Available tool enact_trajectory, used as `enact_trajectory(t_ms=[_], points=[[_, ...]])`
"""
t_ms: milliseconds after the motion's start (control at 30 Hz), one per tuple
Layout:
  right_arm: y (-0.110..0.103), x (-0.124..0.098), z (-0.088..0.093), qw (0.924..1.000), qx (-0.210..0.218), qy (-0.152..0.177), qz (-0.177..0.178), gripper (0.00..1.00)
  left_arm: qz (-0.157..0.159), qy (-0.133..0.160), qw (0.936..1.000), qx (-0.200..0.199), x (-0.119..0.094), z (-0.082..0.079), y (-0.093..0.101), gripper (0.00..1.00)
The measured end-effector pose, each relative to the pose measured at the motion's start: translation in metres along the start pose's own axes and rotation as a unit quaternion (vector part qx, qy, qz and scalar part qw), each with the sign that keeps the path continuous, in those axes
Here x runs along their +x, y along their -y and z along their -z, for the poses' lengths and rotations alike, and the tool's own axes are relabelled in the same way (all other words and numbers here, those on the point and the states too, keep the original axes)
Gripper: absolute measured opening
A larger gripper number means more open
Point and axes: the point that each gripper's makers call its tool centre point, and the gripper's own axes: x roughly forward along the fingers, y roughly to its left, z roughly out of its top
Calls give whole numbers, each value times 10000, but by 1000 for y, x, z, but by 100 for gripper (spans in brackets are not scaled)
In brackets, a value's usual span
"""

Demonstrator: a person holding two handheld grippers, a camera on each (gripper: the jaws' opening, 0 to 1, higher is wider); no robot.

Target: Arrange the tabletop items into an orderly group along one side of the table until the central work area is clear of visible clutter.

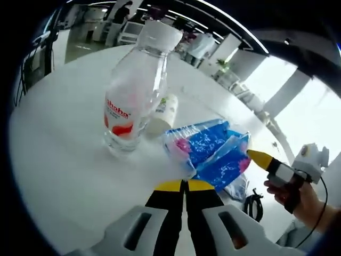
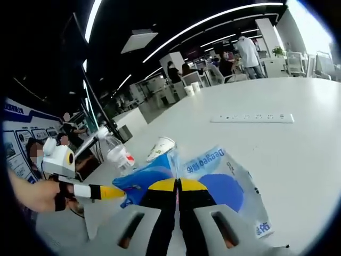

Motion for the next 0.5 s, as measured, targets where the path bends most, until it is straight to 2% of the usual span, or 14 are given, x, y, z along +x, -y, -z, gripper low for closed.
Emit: enact_trajectory(t_ms=[267, 500], points=[[-10, -29, -6, 9993, 2, 232, 291, 0, 277, -72, 9984, 483, -8, -10, 15, 0], [-12, -60, -7, 9975, 34, 387, 586, 0, 545, -73, 9970, 536, -17, -11, 37, 0]])
